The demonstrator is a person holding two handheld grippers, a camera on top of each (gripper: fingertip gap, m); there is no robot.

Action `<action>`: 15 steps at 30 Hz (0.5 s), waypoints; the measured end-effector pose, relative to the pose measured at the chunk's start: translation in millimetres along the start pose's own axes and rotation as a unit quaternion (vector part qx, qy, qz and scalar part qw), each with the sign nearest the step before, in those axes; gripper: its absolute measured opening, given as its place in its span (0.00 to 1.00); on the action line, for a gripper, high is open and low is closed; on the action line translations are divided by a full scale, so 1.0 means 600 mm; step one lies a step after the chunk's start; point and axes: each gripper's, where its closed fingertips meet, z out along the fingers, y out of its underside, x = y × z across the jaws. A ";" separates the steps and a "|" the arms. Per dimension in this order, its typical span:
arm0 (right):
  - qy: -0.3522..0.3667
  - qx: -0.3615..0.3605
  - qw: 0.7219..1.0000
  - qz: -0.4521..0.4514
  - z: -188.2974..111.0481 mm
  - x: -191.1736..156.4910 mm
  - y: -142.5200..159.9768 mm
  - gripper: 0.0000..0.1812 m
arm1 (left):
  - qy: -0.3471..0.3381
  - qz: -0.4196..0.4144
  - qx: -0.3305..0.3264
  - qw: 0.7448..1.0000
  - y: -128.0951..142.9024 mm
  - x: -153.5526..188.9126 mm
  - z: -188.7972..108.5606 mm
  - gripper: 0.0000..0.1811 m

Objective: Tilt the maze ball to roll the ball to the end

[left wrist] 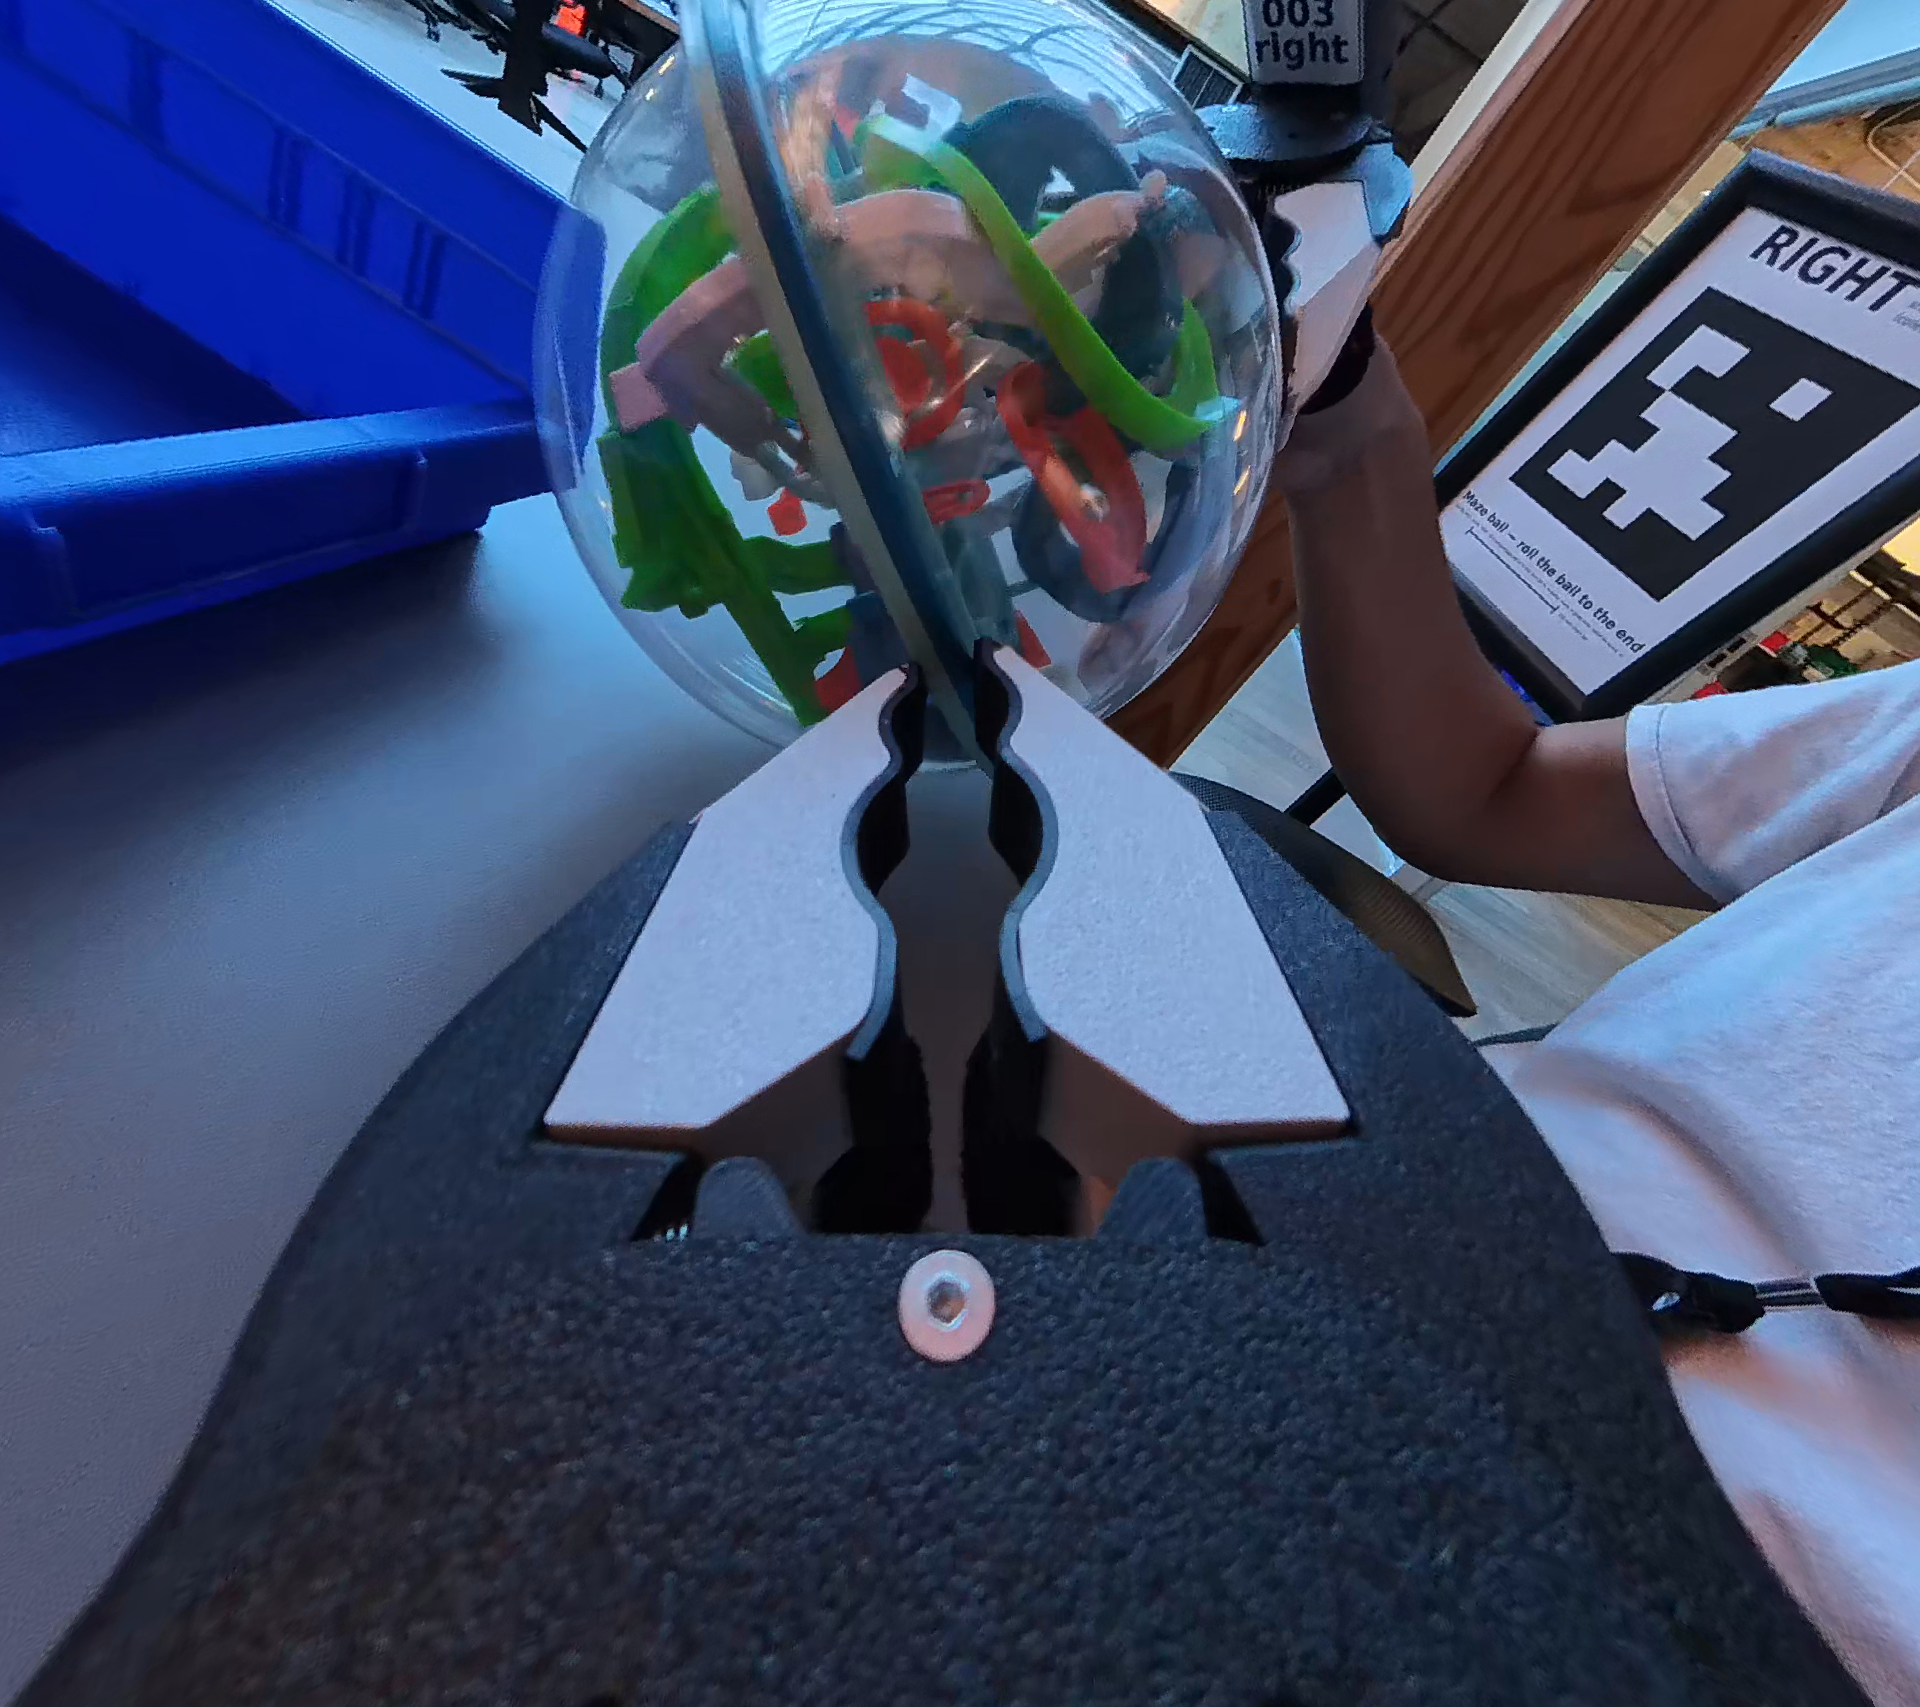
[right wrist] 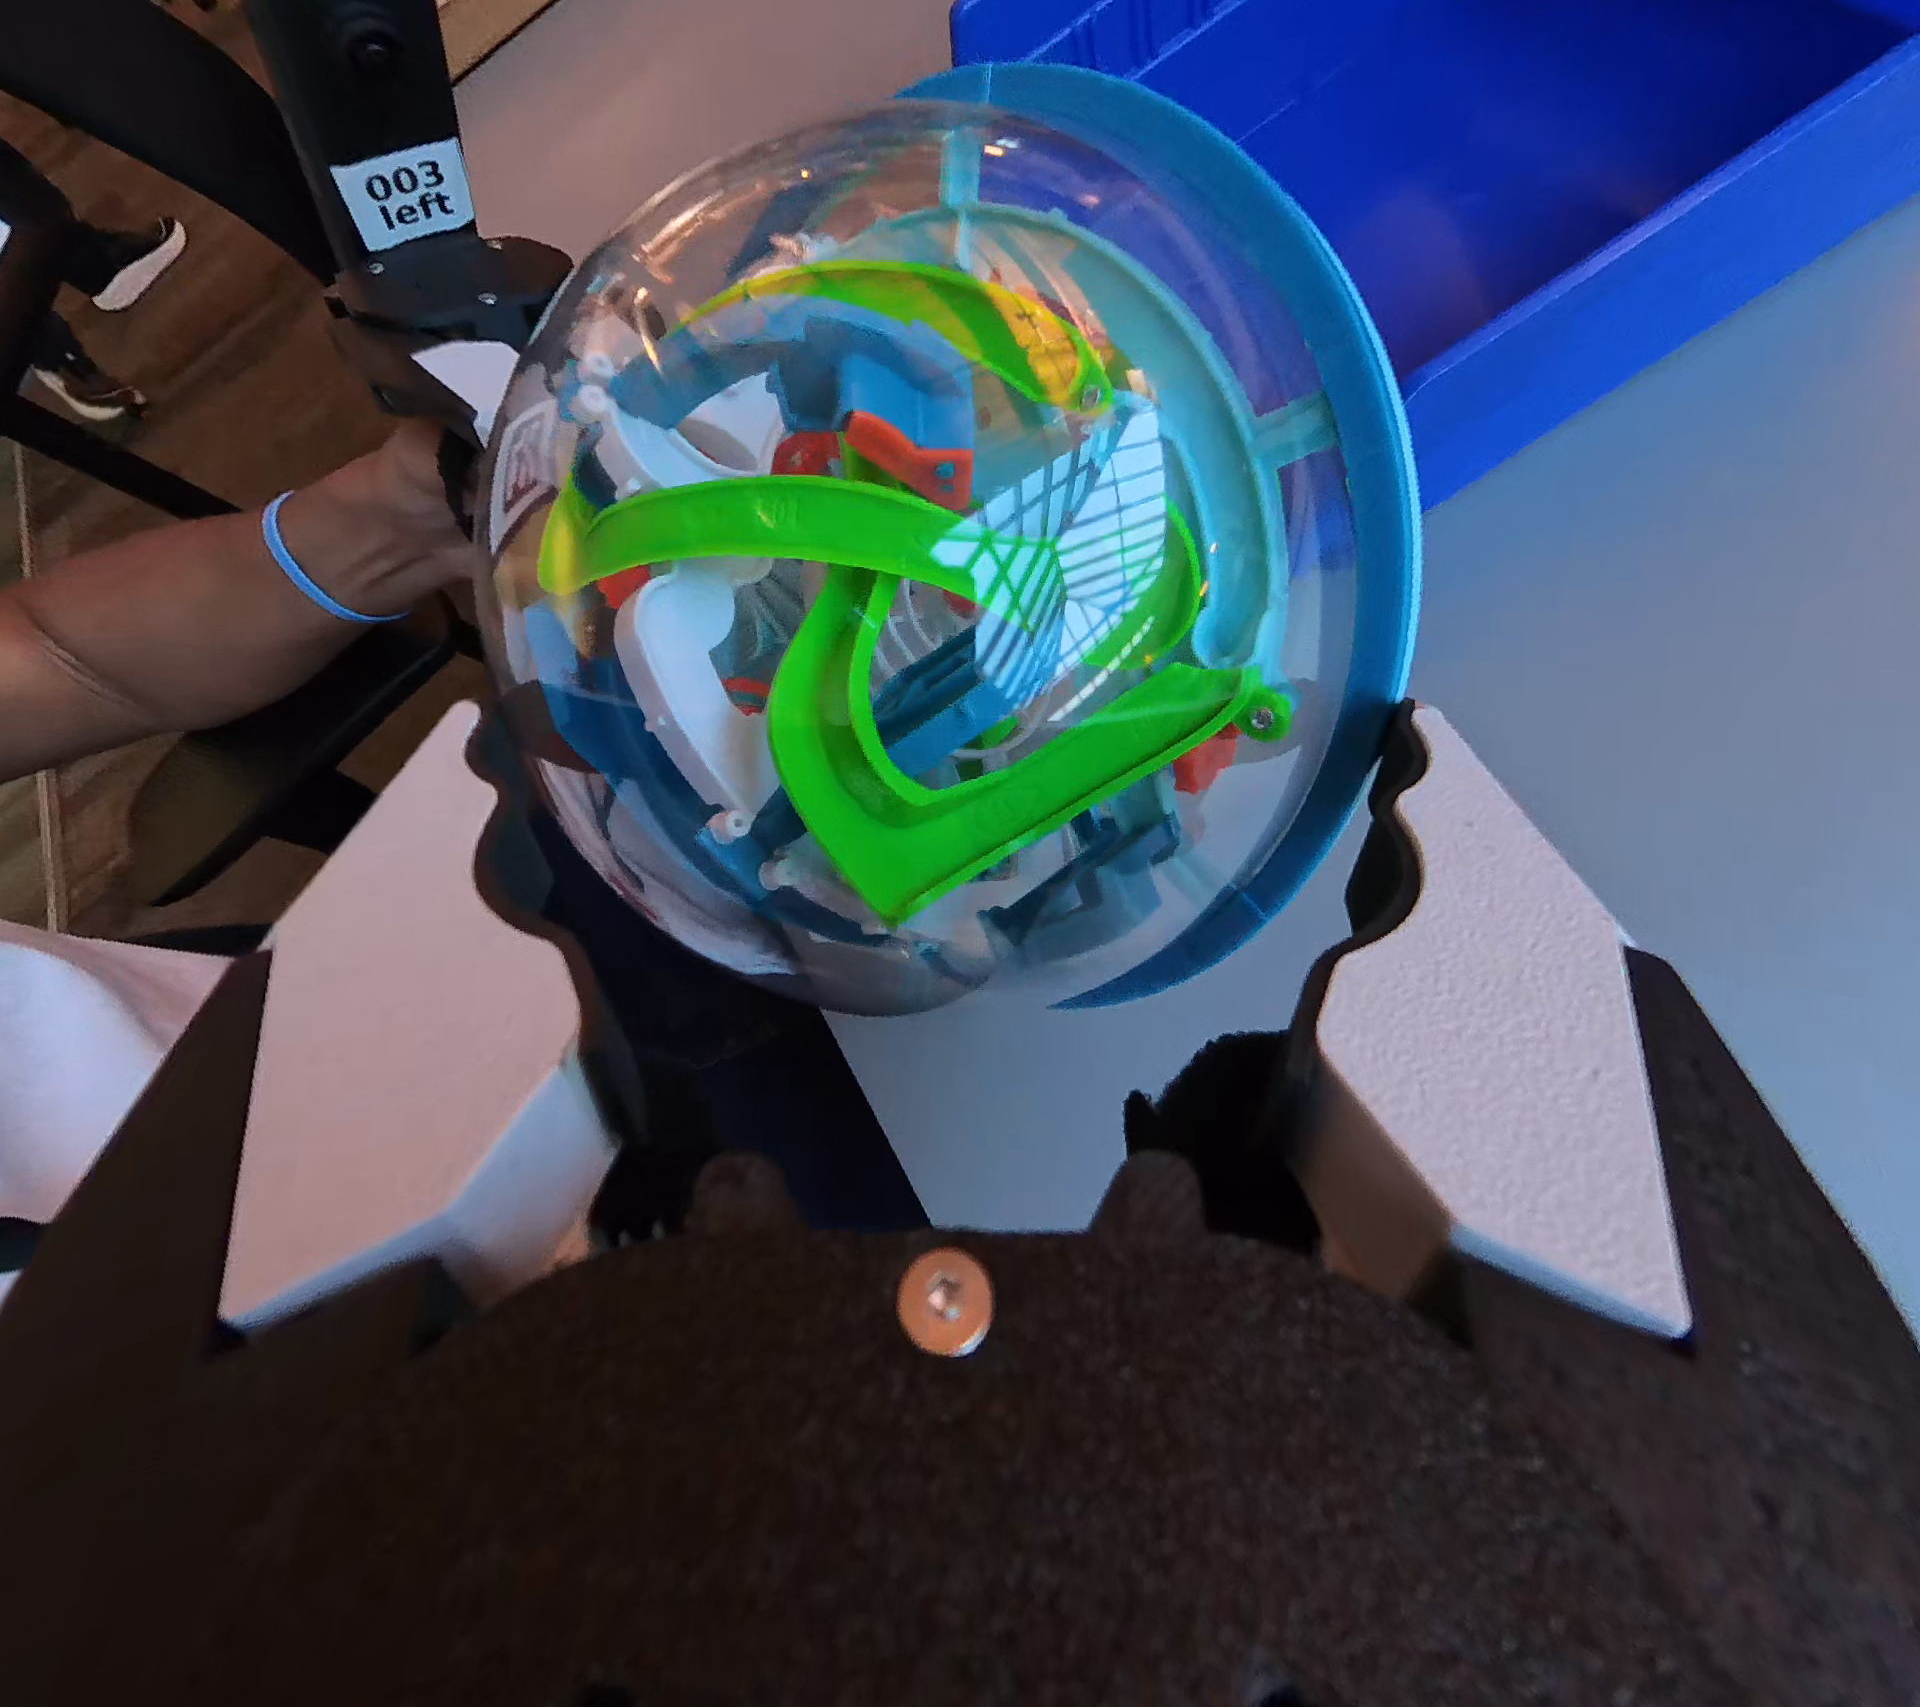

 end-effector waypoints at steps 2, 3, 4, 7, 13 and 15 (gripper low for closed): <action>0.001 0.009 1.000 -0.002 -0.003 -0.001 -0.006 0.85 | 0.003 0.002 -0.002 1.000 0.001 0.003 0.002 0.04; 0.001 0.012 1.000 -0.003 -0.004 -0.002 -0.009 0.85 | 0.004 0.002 -0.002 1.000 0.002 0.004 0.002 0.04; 0.002 0.013 1.000 -0.004 -0.005 -0.001 -0.010 0.85 | 0.004 0.002 -0.001 1.000 0.002 0.004 0.003 0.04; 0.000 0.014 1.000 -0.009 -0.003 0.000 -0.007 0.85 | -0.001 0.004 0.003 1.000 -0.001 0.003 0.002 0.04; -0.014 0.002 1.000 -0.005 0.014 0.004 0.025 0.85 | -0.013 0.011 0.020 1.000 -0.016 -0.004 -0.009 0.04; -0.017 -0.003 1.000 -0.005 0.021 0.005 0.034 0.85 | -0.020 0.017 0.023 0.999 -0.021 -0.006 -0.012 0.04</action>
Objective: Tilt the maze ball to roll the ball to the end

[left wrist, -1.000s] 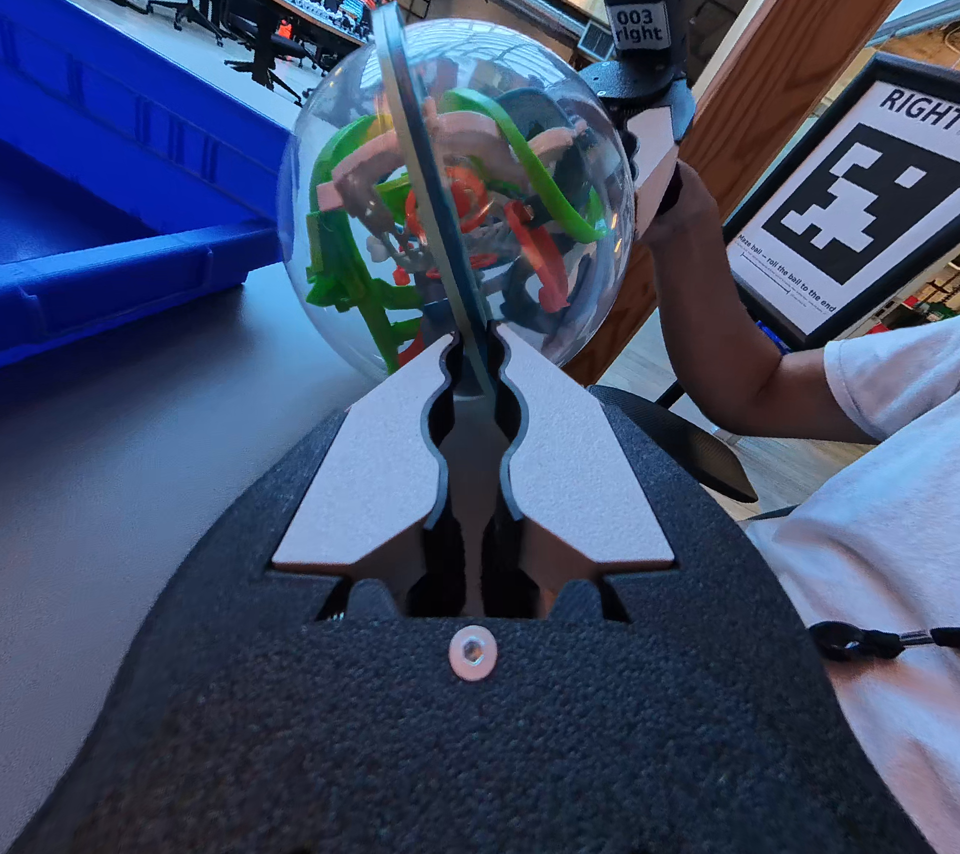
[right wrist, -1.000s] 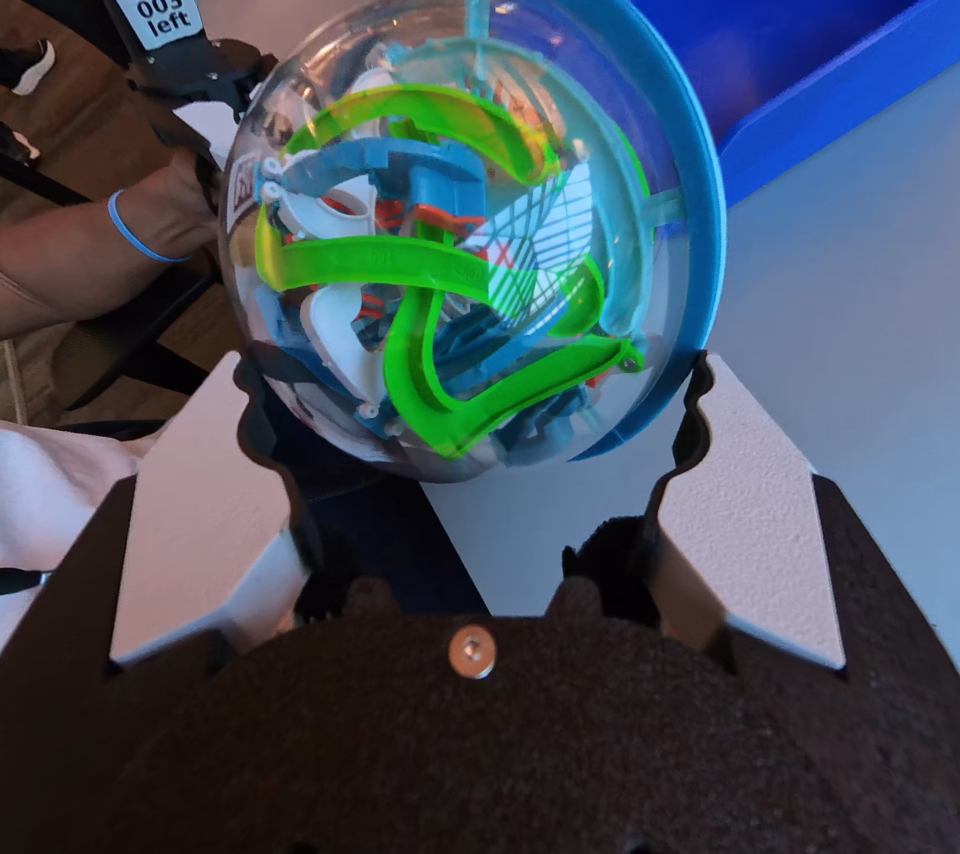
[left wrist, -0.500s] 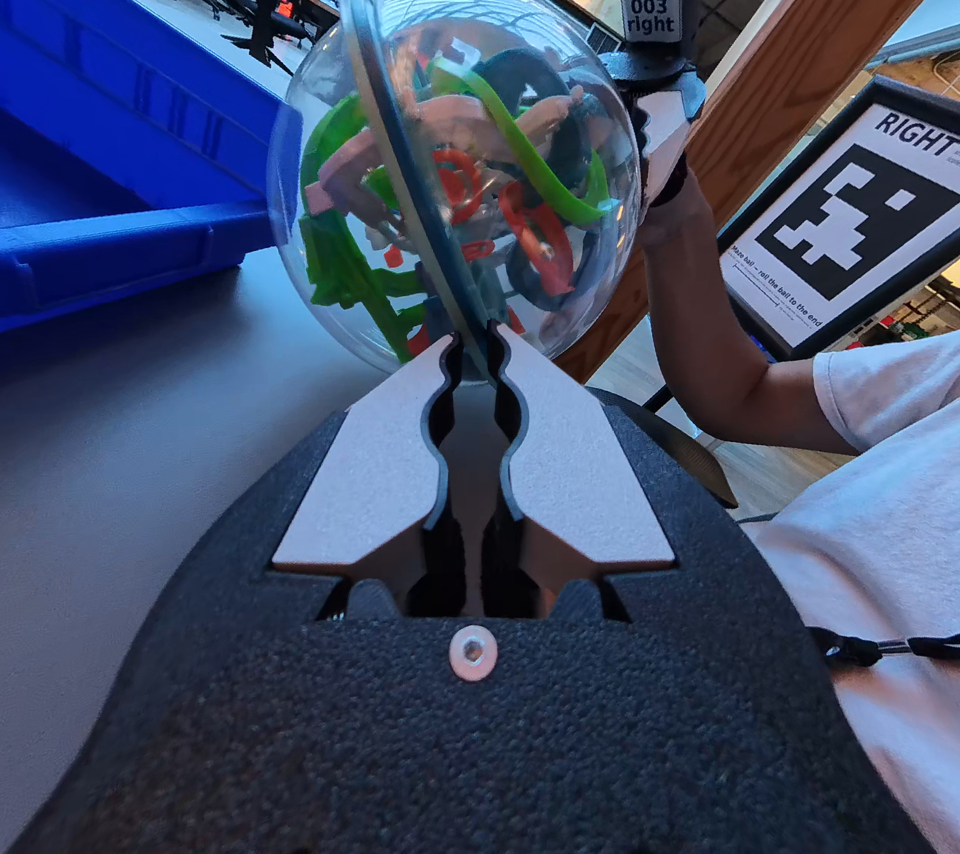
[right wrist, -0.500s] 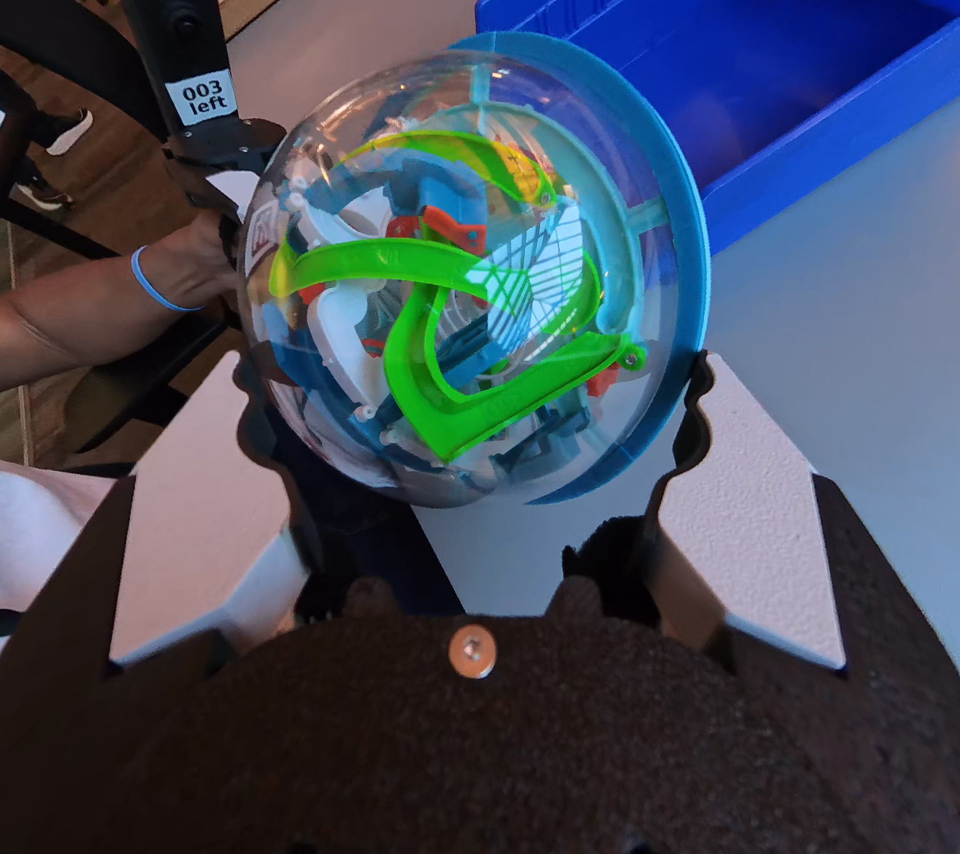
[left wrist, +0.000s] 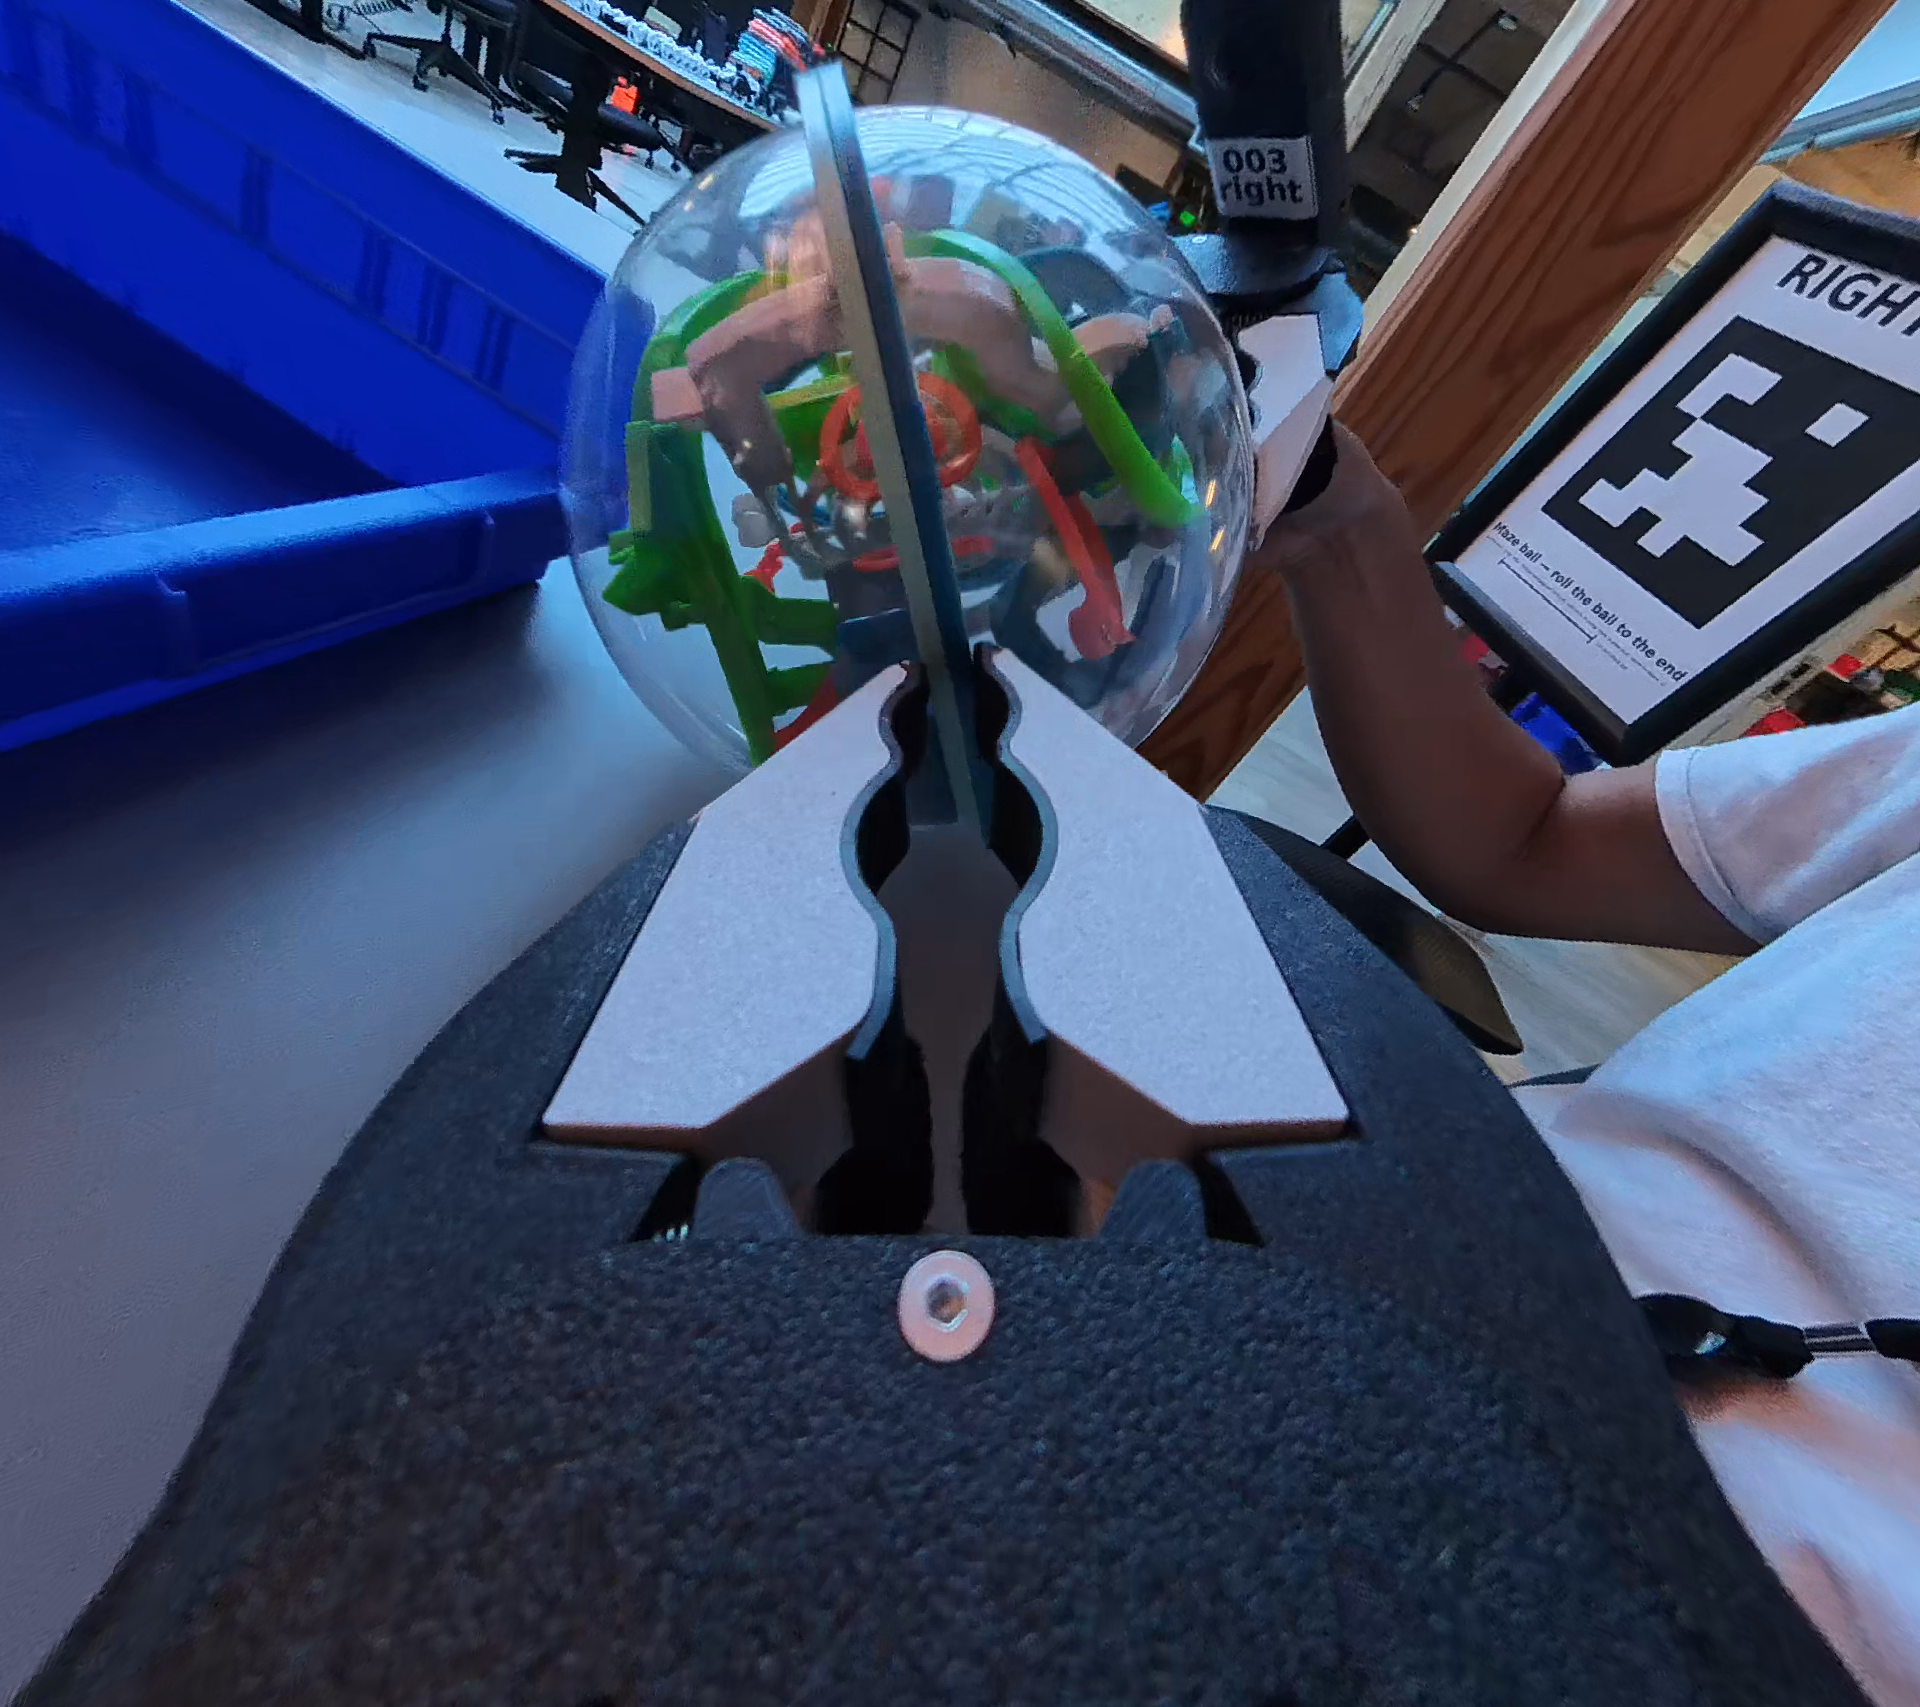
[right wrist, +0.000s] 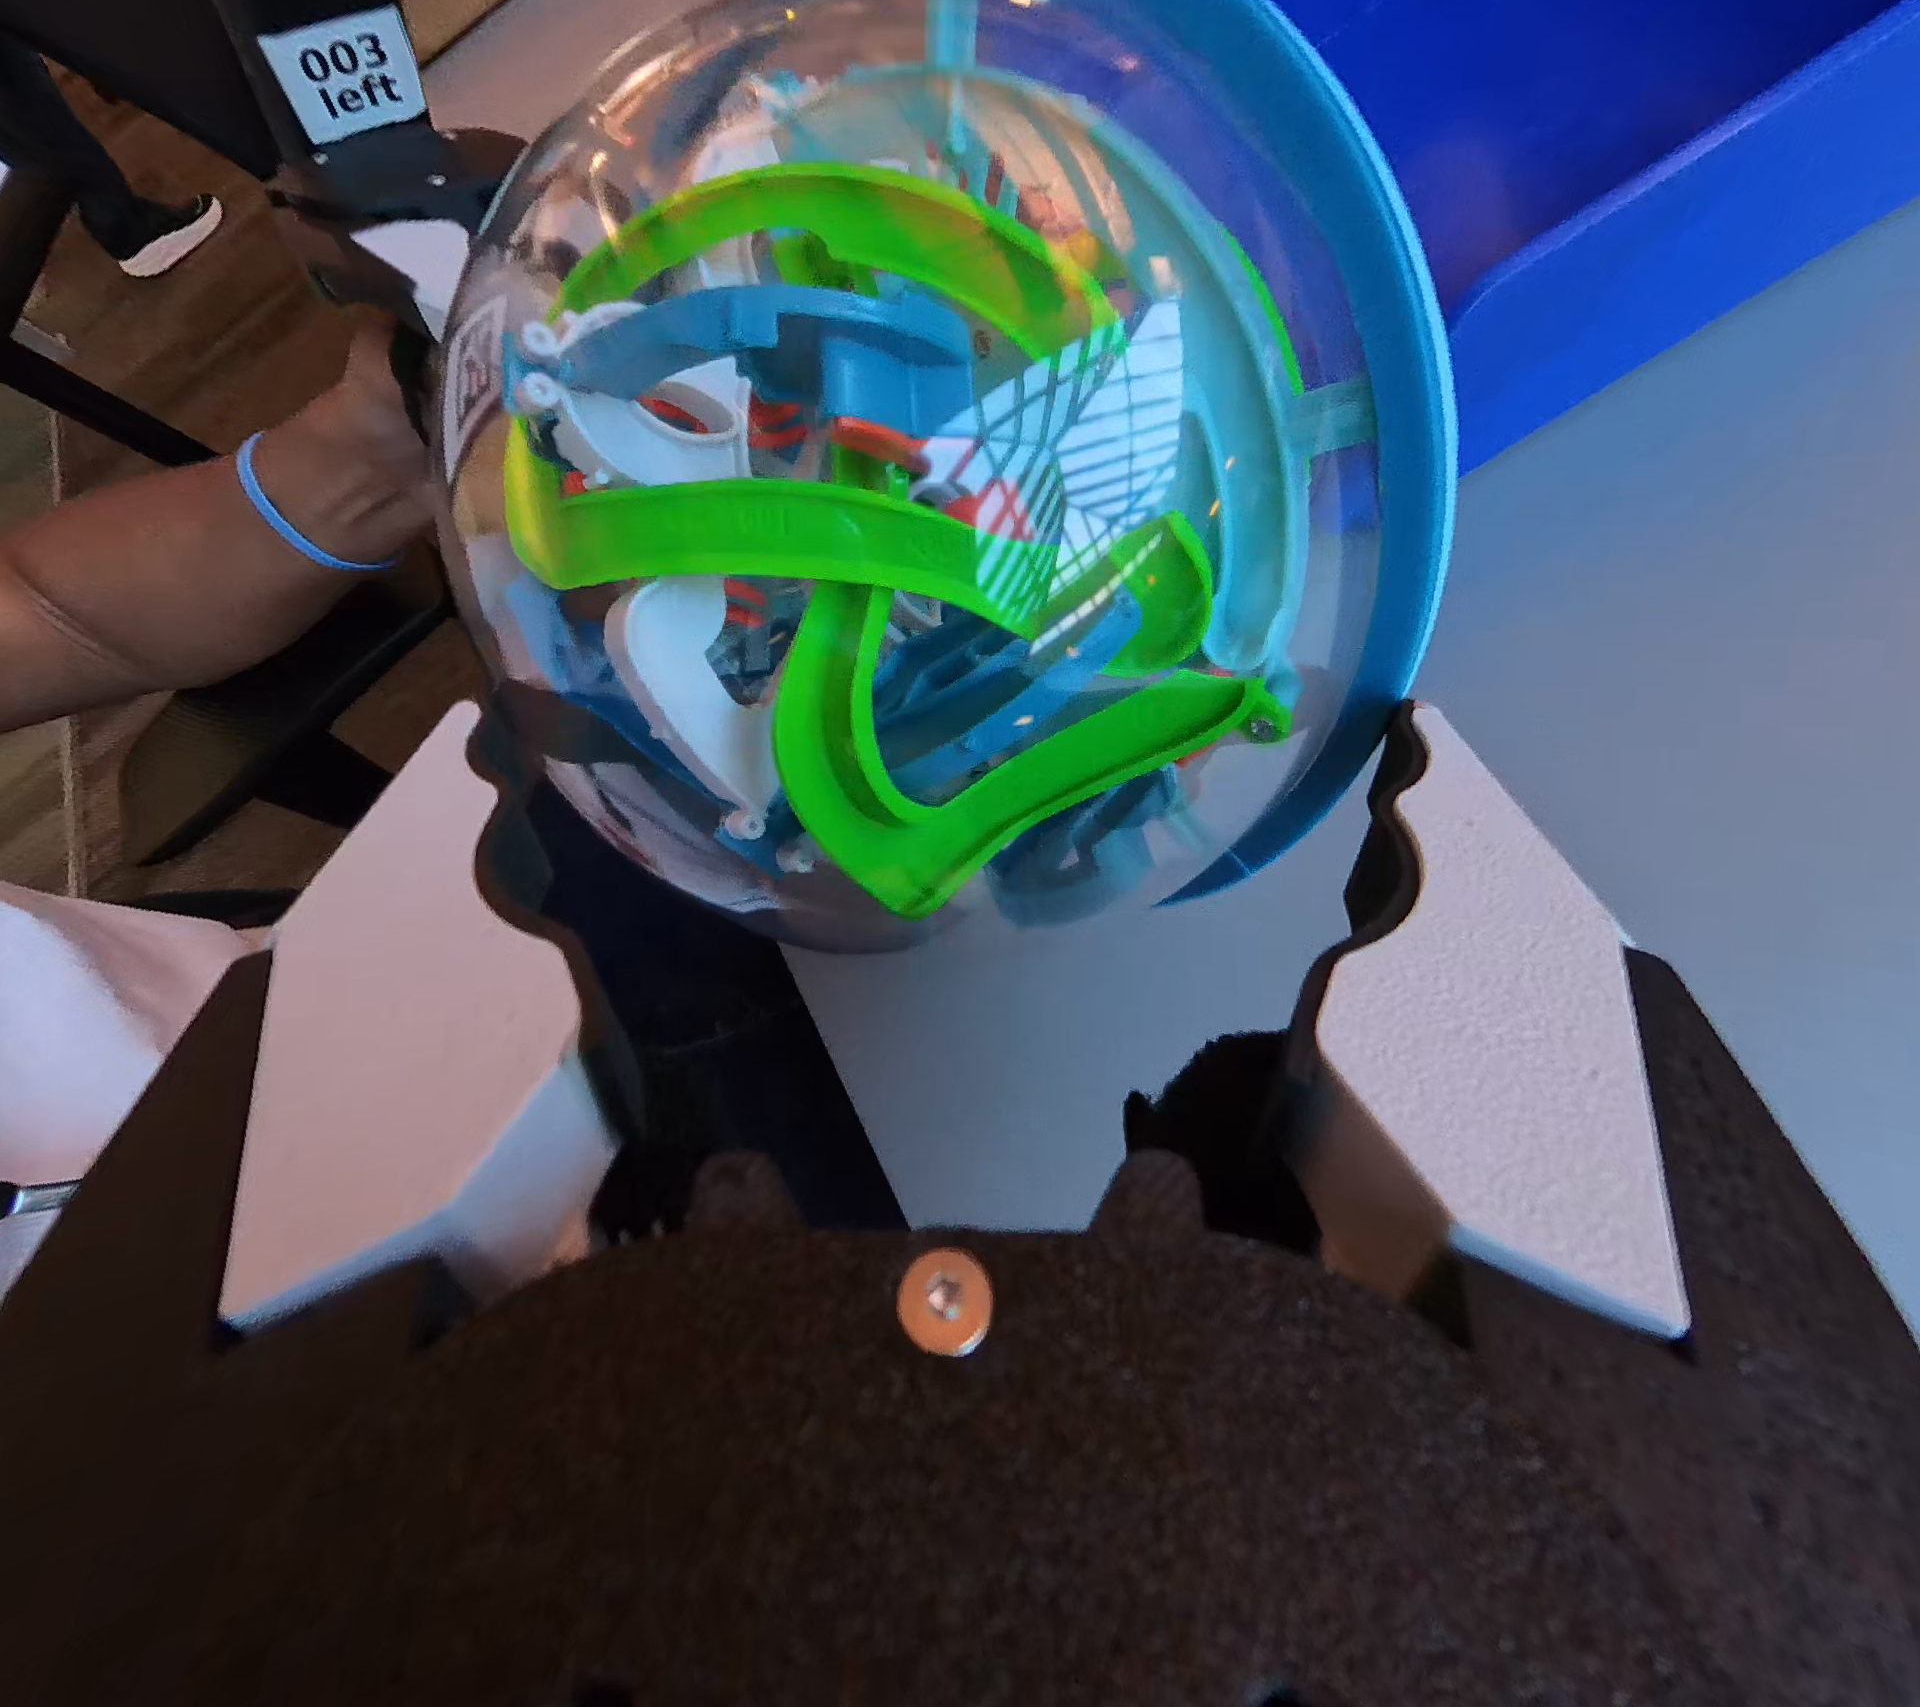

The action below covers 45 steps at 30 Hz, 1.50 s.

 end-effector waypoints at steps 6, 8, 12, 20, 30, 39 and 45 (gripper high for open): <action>-0.011 0.006 1.000 0.012 0.010 -0.001 0.008 0.85 | -0.012 0.014 0.003 1.000 -0.009 -0.001 -0.005 0.04; -0.015 0.014 1.000 0.019 0.011 -0.002 0.008 0.85 | -0.016 0.019 0.005 1.000 -0.013 -0.001 -0.005 0.04; -0.031 0.019 0.999 0.037 0.017 -0.005 0.016 0.85 | -0.023 0.033 0.009 0.999 -0.023 0.003 -0.007 0.04; -0.084 0.049 0.991 0.096 0.019 -0.011 0.017 0.85 | -0.024 0.046 0.017 0.999 -0.037 0.014 -0.006 0.04; -0.129 0.062 0.977 0.156 0.021 -0.012 0.015 0.85 | -0.030 0.046 0.026 0.998 -0.046 0.019 -0.003 0.04; -0.160 0.066 0.968 0.184 0.024 -0.021 0.016 0.85 | -0.034 0.055 0.035 0.997 -0.057 0.029 -0.006 0.04; -0.165 0.061 0.962 0.211 0.024 -0.020 0.020 0.85 | -0.031 0.046 0.030 0.998 -0.050 0.027 -0.006 0.04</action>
